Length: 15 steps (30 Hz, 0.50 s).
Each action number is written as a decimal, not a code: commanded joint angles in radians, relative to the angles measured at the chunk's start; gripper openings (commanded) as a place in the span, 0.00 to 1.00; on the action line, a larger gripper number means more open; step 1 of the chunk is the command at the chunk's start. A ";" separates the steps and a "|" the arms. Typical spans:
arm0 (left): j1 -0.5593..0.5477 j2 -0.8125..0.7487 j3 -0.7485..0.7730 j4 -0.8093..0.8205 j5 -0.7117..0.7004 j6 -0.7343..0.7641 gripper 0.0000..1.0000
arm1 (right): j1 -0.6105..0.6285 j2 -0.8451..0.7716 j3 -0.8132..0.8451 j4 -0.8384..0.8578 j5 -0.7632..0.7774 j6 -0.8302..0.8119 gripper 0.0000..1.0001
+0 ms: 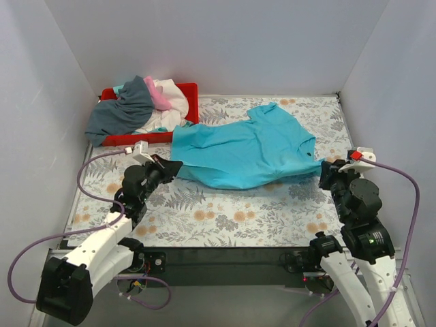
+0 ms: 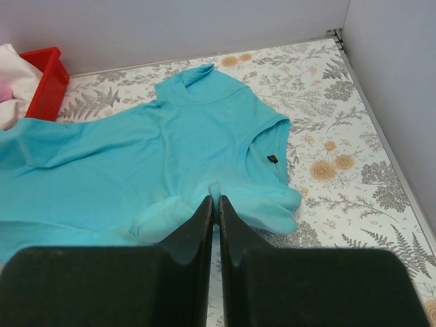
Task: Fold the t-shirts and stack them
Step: Fold the tshirt
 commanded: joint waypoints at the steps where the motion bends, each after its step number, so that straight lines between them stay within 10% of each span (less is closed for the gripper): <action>1: -0.001 0.013 -0.004 -0.028 -0.087 0.010 0.00 | -0.002 0.046 -0.010 0.032 0.038 -0.008 0.01; 15: 0.015 0.285 0.075 0.119 -0.296 0.070 0.00 | -0.002 0.549 -0.040 0.397 0.201 -0.073 0.01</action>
